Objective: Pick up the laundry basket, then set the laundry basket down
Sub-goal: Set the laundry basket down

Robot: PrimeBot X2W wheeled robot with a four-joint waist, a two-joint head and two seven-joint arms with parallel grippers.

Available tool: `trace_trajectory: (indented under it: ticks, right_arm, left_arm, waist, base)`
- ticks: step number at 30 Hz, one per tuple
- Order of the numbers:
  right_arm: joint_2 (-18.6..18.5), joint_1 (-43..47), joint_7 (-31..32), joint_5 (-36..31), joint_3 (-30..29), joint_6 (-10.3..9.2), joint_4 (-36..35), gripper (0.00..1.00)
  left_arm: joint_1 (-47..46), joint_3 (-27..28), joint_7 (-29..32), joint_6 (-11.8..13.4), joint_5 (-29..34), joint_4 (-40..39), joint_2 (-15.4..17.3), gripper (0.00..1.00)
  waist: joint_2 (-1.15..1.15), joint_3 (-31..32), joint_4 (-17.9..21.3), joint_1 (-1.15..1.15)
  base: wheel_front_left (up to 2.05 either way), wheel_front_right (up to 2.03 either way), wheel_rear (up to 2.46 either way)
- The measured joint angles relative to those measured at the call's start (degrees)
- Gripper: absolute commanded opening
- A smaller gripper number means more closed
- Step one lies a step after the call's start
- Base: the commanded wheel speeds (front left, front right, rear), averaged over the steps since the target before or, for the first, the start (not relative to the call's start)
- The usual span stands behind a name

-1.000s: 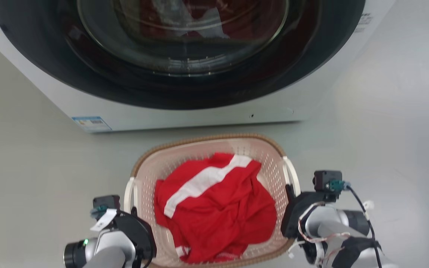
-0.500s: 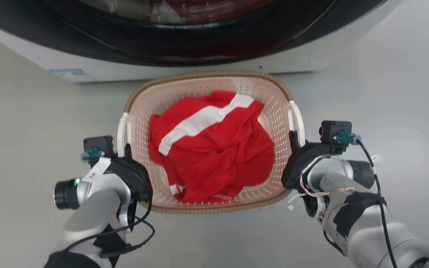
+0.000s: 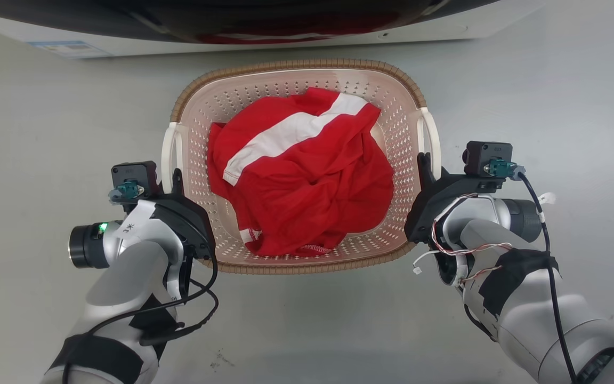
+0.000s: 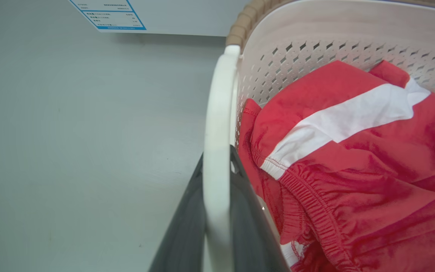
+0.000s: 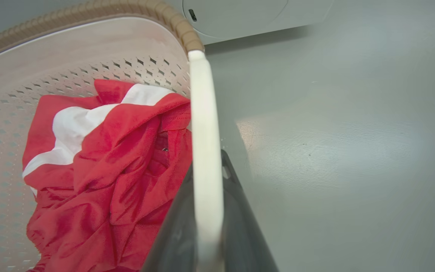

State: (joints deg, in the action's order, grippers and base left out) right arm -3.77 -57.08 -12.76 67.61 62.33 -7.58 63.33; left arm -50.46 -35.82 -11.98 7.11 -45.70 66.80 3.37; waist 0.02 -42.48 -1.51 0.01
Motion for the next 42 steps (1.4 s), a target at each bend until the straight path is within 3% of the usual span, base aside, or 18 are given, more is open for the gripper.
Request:
trace_trajectory:
  ticks: [25, 26, 27, 28, 30, 31, 33, 35, 42]
  right_arm:
    - [-0.01, -3.05, -1.01, 0.01, 0.53, 0.00, -0.01, 0.00]
    - [-0.01, -3.05, -1.02, 0.01, 0.59, 0.00, 0.00, 0.16]
    - [-0.01, -3.05, -1.01, 0.02, 0.63, 0.01, 0.03, 0.30]
    - [0.00, -3.05, -1.01, 0.02, 0.68, 0.01, 0.09, 0.38]
    - [0.02, -3.04, -1.03, 0.02, 0.79, 0.01, 0.11, 0.52]
    - [0.09, -3.04, -1.10, 0.02, 0.82, 0.01, 0.12, 0.68]
    - [0.12, -3.03, -1.44, 0.07, 0.92, 0.01, 0.15, 0.95]
    - [0.12, -3.01, -1.45, 0.09, 1.02, 0.01, 0.18, 1.00]
    - [0.13, -2.81, -1.46, 0.46, 1.04, 0.01, 0.90, 1.00]
  left_arm:
    - [-4.08, 0.03, -1.58, 0.00, 0.92, 1.85, 0.05, 0.00]
    - [-4.08, 0.04, -1.75, 0.00, 0.92, 1.98, 0.02, 0.08]
    - [-4.08, 0.07, -1.75, 0.00, 0.92, 2.14, 0.01, 0.27]
    - [-4.08, 0.10, -1.79, 0.00, 0.92, 2.26, -0.04, 0.37]
    - [-4.08, 0.21, -1.85, 0.00, 0.92, 2.57, -0.09, 0.42]
    - [-4.08, 0.25, -1.88, 0.04, 0.92, 2.71, -0.11, 0.47]
    - [-4.08, 0.29, -2.01, 0.01, 0.92, 2.77, -0.14, 0.92]
    - [-4.07, 0.34, -2.01, 0.01, 0.91, 2.88, -0.33, 1.00]
    - [-3.59, 0.58, -2.29, 0.01, 0.91, 3.45, -0.53, 1.00]
  waist:
    - [-0.01, -4.72, -0.16, -0.01]
    - [-0.01, -4.66, -0.17, -0.01]
    - [-0.01, -4.58, -0.17, -0.01]
    - [-0.02, -4.49, -0.18, -0.01]
    - [-0.02, -4.20, -0.19, -0.02]
    - [-0.02, -4.01, -0.19, -0.02]
    - [-0.02, -3.65, -0.20, -0.02]
    - [-0.02, -3.34, -0.20, -0.02]
    - [-0.02, -1.84, -0.04, -0.02]
  base:
    - [0.00, 0.00, 0.00]
    - [0.00, 0.00, 0.00]
    - [0.00, 0.00, 0.00]
    - [0.00, 0.00, 0.00]
    - [0.00, 0.00, 0.00]
    - [0.00, 0.00, 0.00]
    - [0.00, 0.00, 0.00]
    - [0.00, 0.00, 0.00]
    - [0.00, 0.00, 0.00]
